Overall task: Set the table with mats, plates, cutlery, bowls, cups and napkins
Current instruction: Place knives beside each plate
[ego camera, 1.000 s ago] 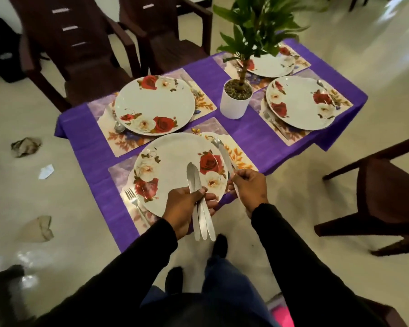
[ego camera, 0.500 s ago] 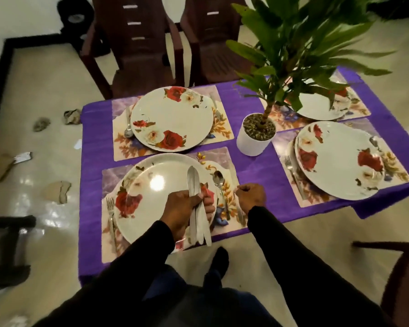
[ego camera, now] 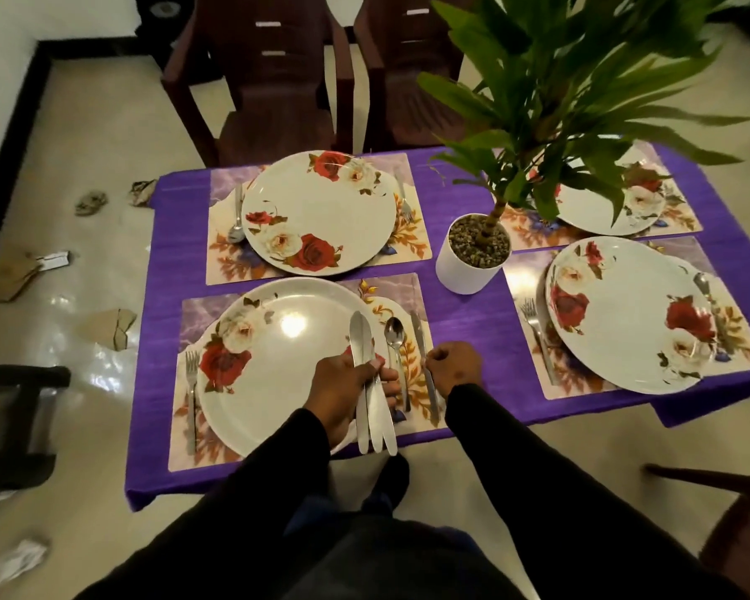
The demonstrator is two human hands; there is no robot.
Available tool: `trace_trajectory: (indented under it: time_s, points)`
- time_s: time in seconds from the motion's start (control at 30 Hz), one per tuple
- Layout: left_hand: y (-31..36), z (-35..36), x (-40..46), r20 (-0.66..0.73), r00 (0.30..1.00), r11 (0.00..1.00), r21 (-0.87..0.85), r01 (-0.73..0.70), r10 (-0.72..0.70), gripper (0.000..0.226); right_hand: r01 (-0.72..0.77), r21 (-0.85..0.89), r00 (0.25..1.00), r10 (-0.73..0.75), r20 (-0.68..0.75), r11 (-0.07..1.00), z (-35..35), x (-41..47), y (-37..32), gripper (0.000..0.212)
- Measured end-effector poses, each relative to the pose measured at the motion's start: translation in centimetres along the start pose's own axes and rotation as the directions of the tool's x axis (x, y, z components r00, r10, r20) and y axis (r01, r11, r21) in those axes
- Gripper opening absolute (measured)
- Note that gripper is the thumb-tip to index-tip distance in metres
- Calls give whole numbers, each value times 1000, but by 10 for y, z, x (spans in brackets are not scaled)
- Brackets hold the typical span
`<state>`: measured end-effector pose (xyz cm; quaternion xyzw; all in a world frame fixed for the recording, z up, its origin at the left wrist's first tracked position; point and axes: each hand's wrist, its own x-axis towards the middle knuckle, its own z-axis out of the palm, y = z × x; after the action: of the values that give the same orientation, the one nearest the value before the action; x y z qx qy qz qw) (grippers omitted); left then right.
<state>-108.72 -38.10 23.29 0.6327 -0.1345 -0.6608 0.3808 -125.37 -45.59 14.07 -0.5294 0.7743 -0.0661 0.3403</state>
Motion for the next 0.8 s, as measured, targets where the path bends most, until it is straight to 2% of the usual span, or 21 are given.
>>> trace_trajectory:
  time_s: [0.17, 0.3, 0.67, 0.8]
  points:
    - [6, 3, 2, 16, 1000, 1000, 8, 26, -26, 27, 13, 6, 999, -14, 49, 1000, -3, 5, -1, 13]
    - [9, 5, 2, 21, 999, 1000, 5, 30, -30, 26, 10, -5, 1000, -10, 25, 1000, 0, 6, -1, 16]
    - [13, 10, 1, 50, 998, 999, -39, 24, -22, 24, 66, -49, 997, -64, 45, 997, 2, 6, 1, 6]
    - [12, 9, 0, 39, 999, 999, -45, 21, -19, 25, 97, -79, 995, -95, 25, 992, 4, 7, 3, 9]
